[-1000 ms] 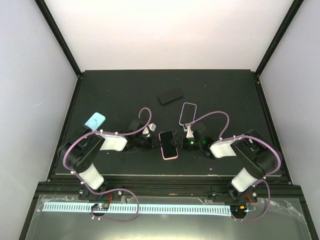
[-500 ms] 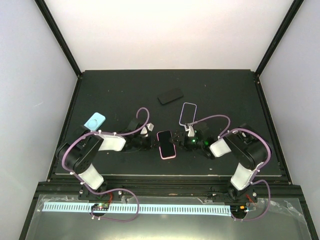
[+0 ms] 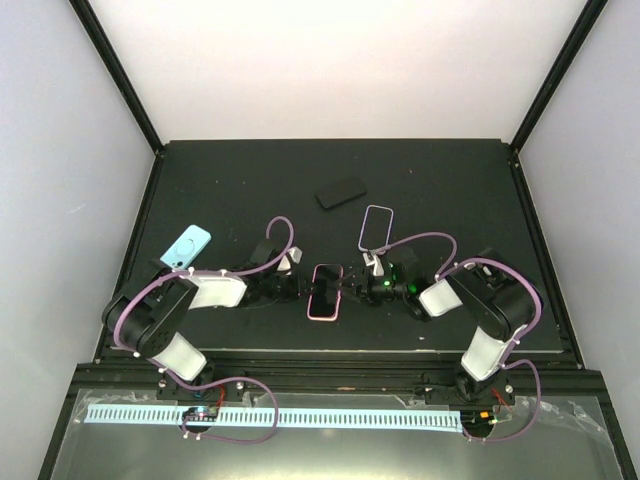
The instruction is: Put the phone into the phone case
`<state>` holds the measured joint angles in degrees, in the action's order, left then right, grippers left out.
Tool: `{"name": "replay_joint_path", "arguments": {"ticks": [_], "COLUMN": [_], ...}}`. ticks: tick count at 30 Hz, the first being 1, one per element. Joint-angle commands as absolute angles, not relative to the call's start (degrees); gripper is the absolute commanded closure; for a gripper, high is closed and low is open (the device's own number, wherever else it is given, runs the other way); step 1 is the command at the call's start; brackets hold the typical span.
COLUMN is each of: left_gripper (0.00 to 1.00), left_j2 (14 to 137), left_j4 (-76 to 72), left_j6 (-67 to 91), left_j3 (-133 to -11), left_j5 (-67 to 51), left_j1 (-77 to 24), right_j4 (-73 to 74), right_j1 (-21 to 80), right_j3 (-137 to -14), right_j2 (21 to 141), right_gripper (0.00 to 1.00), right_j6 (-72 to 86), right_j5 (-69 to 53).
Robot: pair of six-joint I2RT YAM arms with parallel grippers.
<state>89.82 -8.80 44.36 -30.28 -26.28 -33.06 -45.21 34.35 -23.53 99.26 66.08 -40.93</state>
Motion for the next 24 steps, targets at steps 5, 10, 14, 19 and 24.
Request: {"name": "replay_joint_path", "arguments": {"ticks": [5, 10, 14, 19, 24], "left_gripper": [0.76, 0.76, 0.75, 0.75, 0.75], "left_j2": [90.3, 90.7, 90.42, 90.48, 90.8], "left_j4": [-4.0, -4.21, -4.33, -4.58, -4.35], "left_j6": [43.73, 43.71, 43.7, 43.88, 43.74], "left_j3": [-26.81, -26.52, -26.46, -26.46, -26.37], "left_j5": [-24.32, -24.68, -24.65, -24.73, -24.61], "left_j1": [-33.65, -33.65, -33.62, -33.62, -33.57], "right_j4": [-54.57, -57.79, -54.93, -53.67, -55.87], "right_j1": [36.53, 37.08, 37.93, 38.39, 38.49], "right_j3": [-25.05, -25.63, -26.95, -27.88, -28.56], "right_j2": [99.44, 101.08, 101.72, 102.68, 104.08], "right_gripper": [0.53, 0.53, 0.53, 0.53, 0.54], "right_j6": [69.02, 71.38, 70.41, 69.42, 70.62], "right_j5": [-44.47, -44.27, -43.44, -42.8, -43.3]}}
